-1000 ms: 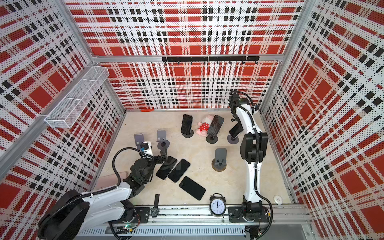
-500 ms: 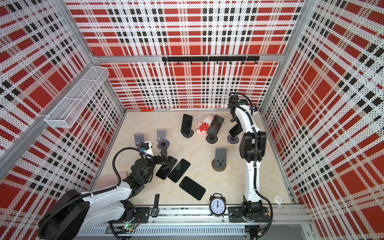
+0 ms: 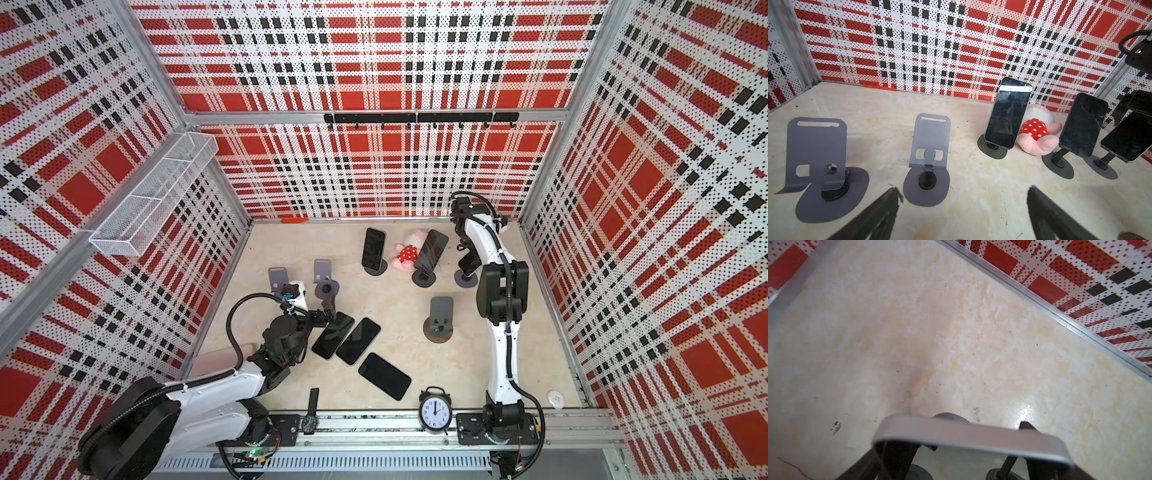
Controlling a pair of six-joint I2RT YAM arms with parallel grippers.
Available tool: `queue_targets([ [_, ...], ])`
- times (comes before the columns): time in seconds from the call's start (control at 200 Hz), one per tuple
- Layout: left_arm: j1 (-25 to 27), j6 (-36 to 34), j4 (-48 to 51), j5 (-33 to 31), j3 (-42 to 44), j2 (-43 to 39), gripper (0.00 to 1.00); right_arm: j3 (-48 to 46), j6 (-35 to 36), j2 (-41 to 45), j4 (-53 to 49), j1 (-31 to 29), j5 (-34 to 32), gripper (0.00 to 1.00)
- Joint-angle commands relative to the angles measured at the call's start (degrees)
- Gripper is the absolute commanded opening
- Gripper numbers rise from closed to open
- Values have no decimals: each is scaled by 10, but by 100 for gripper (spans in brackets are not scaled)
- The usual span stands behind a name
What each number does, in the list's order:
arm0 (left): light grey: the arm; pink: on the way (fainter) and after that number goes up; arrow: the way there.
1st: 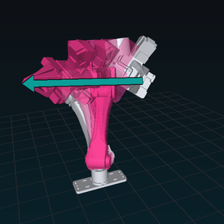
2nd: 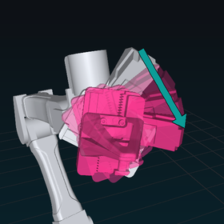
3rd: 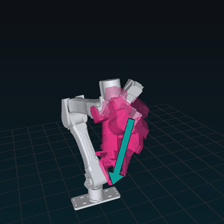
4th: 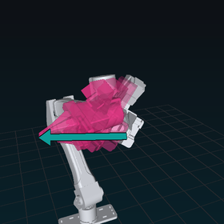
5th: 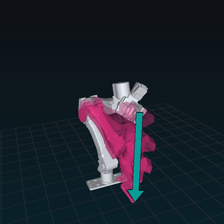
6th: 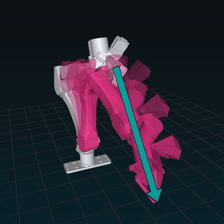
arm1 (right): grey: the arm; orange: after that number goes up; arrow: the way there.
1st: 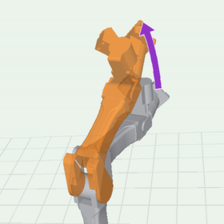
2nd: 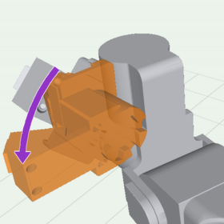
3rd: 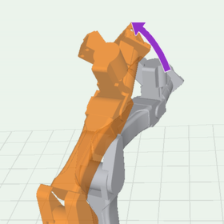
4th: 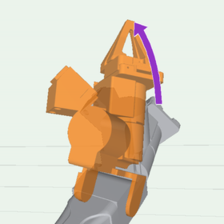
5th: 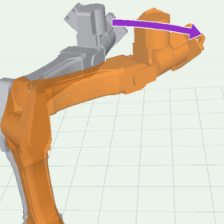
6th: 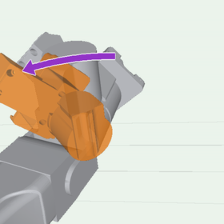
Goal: Remove the phone from the phone stand
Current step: 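Lower the right gripper onto the white-edged phone's top edge and close, then lift the white-edged phone up off its stand with the right gripper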
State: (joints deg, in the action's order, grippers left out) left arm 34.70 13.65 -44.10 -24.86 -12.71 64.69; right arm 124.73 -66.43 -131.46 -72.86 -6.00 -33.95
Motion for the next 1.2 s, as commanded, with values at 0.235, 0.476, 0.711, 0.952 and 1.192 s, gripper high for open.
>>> queue_targets([
  [0.235, 1, 3, 2, 2, -19, 10, 98, 1, 40, 40, 11, -2, -24, 84],
  [0.476, 0, 4, 3, 1, -22, 14, 98, -26, 98, 61, 57, -2, -6, 84],
  [0.711, -1, 4, 4, 1, -24, 20, 98, -52, 146, 79, 91, -2, 9, 83],
  [0.952, -1, 6, 5, 3, -26, 27, 98, -73, 185, 93, 114, -2, 19, 82],
  [1.192, -2, 6, 5, 2, -27, 28, 98, -117, 214, 118, 141, -2, 28, 82],
])
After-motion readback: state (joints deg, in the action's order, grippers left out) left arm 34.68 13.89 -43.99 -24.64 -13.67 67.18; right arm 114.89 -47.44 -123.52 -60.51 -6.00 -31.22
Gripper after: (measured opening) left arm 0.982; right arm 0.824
